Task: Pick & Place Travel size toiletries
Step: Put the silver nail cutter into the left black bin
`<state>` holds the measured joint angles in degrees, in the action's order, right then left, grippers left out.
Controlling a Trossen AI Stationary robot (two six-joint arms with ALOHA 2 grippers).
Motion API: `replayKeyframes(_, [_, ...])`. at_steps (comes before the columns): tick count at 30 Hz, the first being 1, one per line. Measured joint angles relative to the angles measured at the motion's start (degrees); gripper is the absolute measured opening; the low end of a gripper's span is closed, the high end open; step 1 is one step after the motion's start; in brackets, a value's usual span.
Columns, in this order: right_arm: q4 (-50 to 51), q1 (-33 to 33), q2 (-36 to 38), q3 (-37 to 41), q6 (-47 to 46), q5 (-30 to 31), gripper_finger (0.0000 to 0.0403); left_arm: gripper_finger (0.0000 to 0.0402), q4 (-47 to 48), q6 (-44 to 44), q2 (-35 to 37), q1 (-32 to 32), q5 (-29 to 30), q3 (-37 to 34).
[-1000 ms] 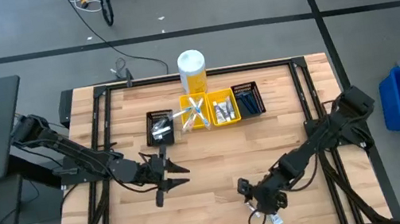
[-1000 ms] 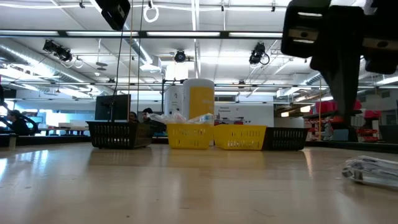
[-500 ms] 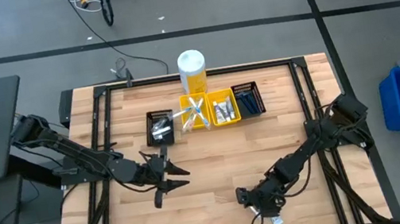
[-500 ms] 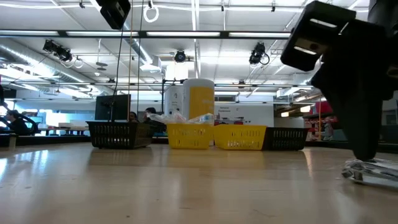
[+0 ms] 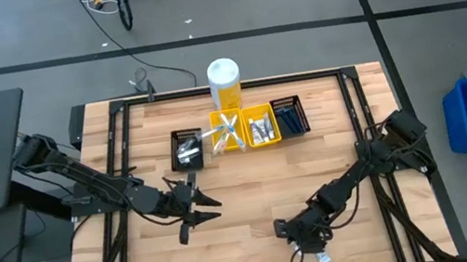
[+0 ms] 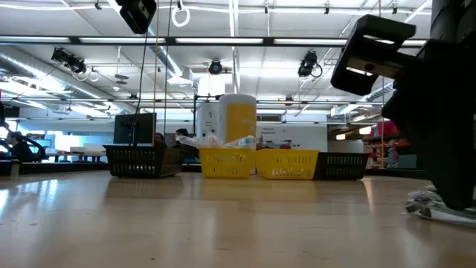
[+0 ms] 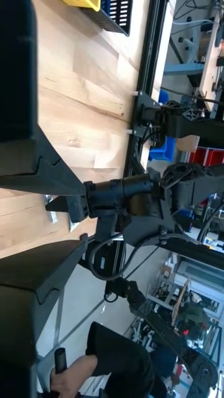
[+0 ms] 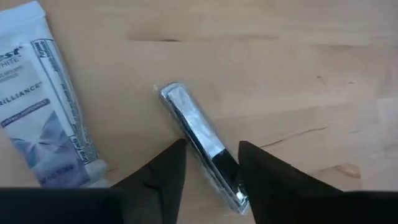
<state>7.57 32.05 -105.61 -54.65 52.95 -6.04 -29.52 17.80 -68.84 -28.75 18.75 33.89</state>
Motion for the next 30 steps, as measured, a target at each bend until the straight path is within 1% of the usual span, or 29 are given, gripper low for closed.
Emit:
replayKeyframes(3, [-0.1,-0.47,-0.06,0.0,-1.15,0.61,0.0125,0.0134,0.0,0.0,0.0,0.0,-0.01,0.0])
replayKeyframes(5, [-0.08,-0.71,-0.06,0.02,-3.47,1.08,0.0111,0.0134,0.0,0.0,0.0,0.0,-0.01,0.0])
replayKeyframes(8, [-0.19,-1.22,-0.08,0.04,-8.28,1.51,0.0102,0.0134,0.02,0.0,0.0,0.0,-0.01,0.0])
replayKeyframes(12, [-0.99,-2.0,-0.13,0.09,-15.25,2.15,0.0102,0.0134,0.04,0.0,0.0,0.0,-0.03,0.0])
replayKeyframes(17, [-1.14,-2.86,-0.13,0.09,-25.54,6.38,0.0107,0.0134,0.04,0.02,0.0,0.0,-0.03,0.0])
replayKeyframes(20, [-0.65,-3.02,-0.13,0.09,-27.16,5.85,0.0113,0.0134,0.04,0.12,0.0,0.0,-0.03,0.01])
replayKeyframes(23, [0.01,-3.22,-0.08,0.09,-27.47,3.4,0.0119,0.0134,0.07,1.22,0.0,0.01,-0.18,0.0])
replayKeyframes(26, [0.17,-3.54,-0.08,0.09,-31.78,3.0,0.0118,0.0134,0.08,2.58,0.0,0.02,-2.7,0.0])
replayKeyframes(30, [0.31,-4.09,-0.08,0.09,-36.07,2.36,0.0105,0.0134,-1.51,0.46,1.7,0.0,-7.64,-0.04])
